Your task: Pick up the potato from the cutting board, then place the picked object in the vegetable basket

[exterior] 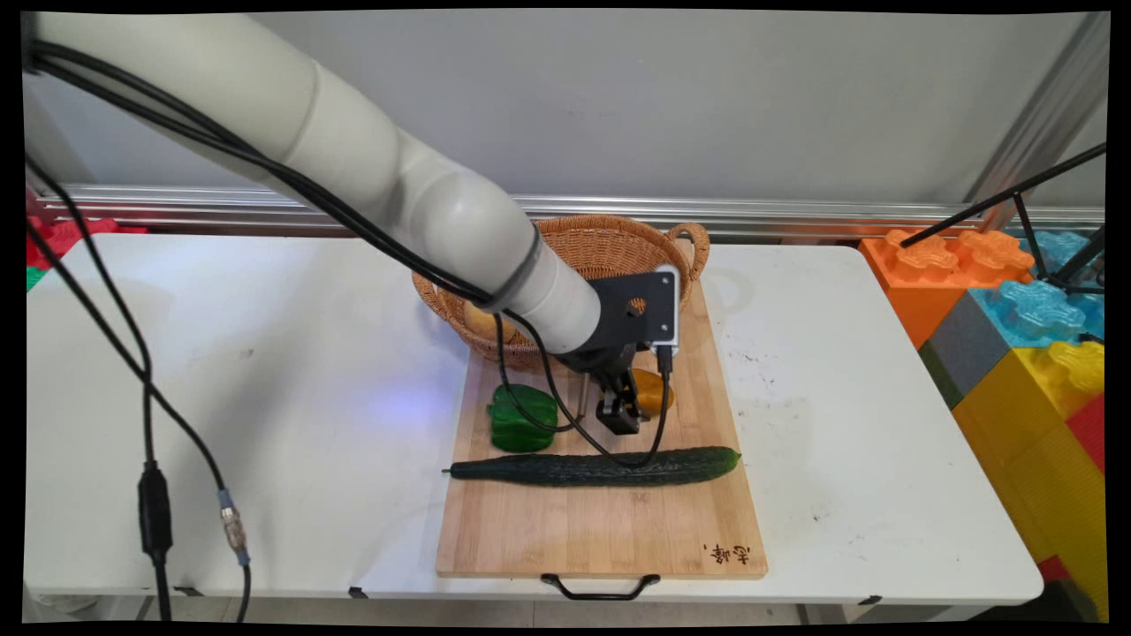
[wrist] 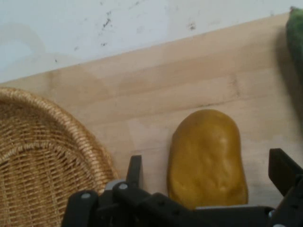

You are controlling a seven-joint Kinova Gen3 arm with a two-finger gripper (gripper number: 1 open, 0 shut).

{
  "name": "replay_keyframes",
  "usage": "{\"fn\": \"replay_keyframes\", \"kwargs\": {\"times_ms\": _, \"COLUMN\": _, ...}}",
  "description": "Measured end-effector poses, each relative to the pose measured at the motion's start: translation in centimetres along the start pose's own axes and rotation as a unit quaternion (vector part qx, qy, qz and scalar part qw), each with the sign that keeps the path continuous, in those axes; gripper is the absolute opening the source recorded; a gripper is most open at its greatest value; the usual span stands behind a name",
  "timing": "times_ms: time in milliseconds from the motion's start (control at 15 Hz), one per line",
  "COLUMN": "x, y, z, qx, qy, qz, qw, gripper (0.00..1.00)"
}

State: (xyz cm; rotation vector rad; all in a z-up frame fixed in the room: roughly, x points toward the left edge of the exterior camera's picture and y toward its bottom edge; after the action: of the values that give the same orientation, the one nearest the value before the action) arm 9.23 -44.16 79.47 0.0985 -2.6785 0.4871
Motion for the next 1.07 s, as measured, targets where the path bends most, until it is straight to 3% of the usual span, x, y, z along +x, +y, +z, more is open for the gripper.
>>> {"fn": "replay_keyframes", "kwargs": {"times_ms": 267, "x": -0.1, "y": 0.2, "z": 1.4, "qx": 0.000, "qy": -0.007, "qz": -0.002, "qw": 1.0000, "gripper": 1.00}}
{"fn": "replay_keyframes", "kwargs": {"times_ms": 333, "x": -0.1, "y": 0.3, "z": 1.8, "qx": -0.002, "qy": -0.009, "qz": -0.002, "qw": 1.0000, "gripper": 0.00}}
{"fn": "replay_keyframes", "kwargs": {"times_ms": 800, "x": 0.9, "y": 0.9, "z": 0.6, "qx": -0.010, "qy": -0.001, "qz": -0.003, "qw": 0.9999, "gripper": 0.00}}
{"fn": "replay_keyframes", "kwargs": {"times_ms": 1067, "x": 1.9, "y": 0.4, "z": -3.8, "qx": -0.004, "qy": 0.011, "qz": -0.003, "qw": 0.9999, "gripper": 0.00}}
